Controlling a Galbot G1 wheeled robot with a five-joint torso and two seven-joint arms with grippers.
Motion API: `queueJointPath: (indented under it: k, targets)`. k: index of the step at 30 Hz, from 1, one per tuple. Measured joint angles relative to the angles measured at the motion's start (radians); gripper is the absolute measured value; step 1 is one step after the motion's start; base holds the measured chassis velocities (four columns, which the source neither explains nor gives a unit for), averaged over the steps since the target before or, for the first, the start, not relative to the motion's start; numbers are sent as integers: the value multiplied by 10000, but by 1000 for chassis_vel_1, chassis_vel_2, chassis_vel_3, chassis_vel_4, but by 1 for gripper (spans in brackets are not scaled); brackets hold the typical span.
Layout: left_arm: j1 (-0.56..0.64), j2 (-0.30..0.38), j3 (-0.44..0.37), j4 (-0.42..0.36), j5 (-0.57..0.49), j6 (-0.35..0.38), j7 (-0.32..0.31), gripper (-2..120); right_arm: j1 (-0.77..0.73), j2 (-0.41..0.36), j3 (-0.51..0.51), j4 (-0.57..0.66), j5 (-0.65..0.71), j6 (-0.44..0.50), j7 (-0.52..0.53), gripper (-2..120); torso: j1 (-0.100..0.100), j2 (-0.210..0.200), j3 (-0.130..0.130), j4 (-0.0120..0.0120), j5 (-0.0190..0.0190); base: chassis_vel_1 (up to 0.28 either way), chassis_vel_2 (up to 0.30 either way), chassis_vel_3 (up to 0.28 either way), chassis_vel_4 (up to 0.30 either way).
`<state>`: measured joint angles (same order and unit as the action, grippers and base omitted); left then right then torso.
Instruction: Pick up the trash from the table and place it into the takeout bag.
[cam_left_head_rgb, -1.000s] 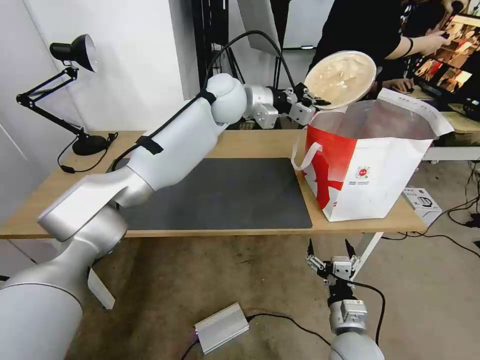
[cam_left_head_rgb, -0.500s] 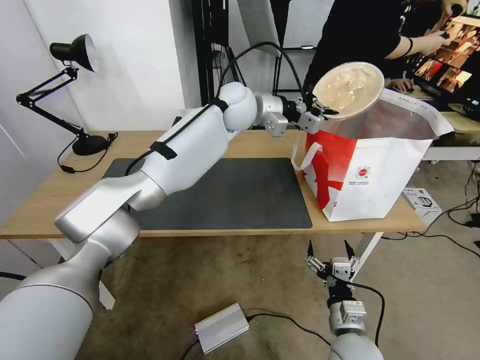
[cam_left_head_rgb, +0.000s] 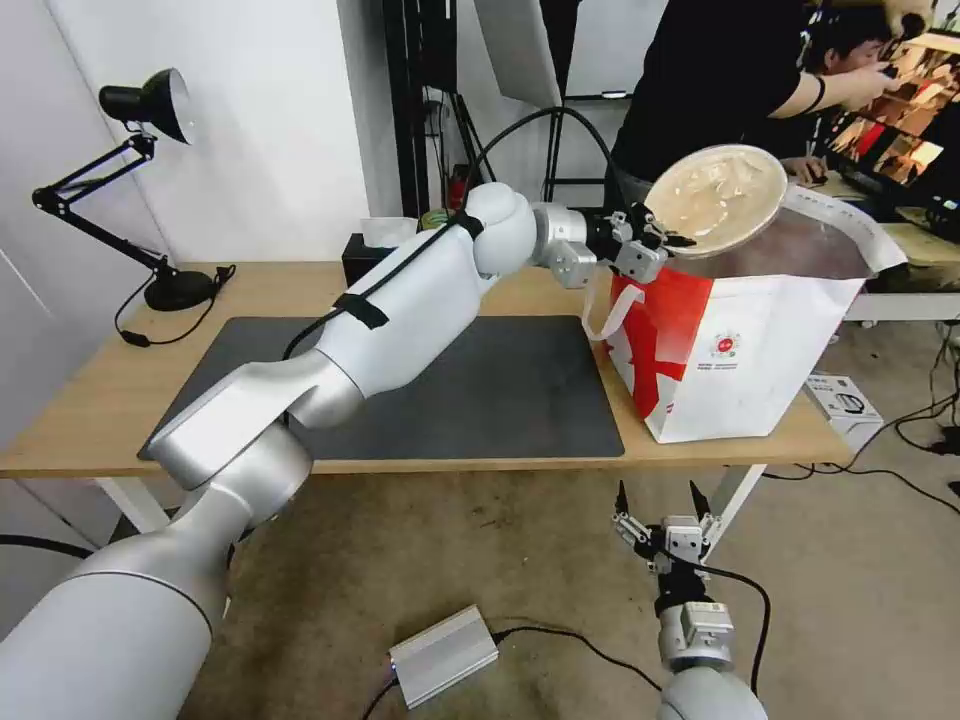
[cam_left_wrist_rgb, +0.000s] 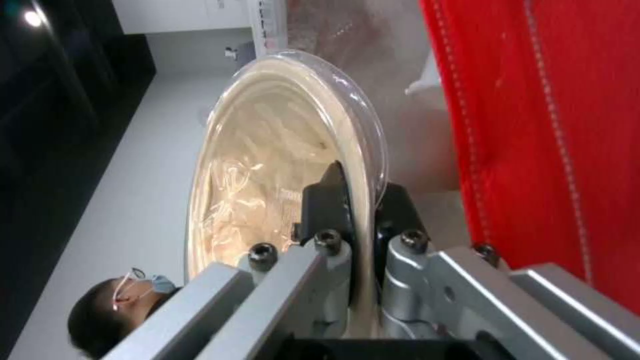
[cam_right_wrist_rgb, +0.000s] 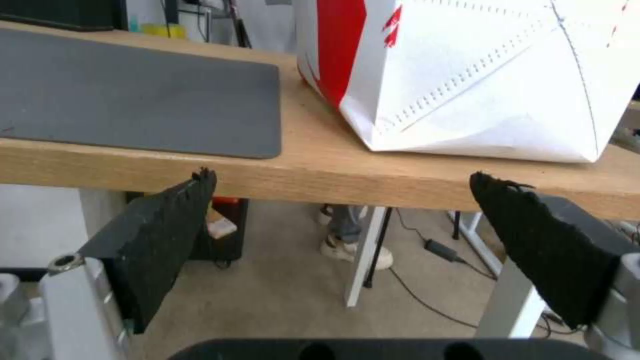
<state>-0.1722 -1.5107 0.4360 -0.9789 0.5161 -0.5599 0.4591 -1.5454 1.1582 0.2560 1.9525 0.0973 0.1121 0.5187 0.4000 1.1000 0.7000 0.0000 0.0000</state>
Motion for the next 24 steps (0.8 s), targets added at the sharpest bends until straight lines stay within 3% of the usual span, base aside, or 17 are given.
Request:
queueJointPath:
  k: [24]
  targets:
    - [34,-140,319,351,-251,-158,-46,1,-41,76,-6,45,-65,14,1,98,0,1,0,0,0,0,0,0,0]
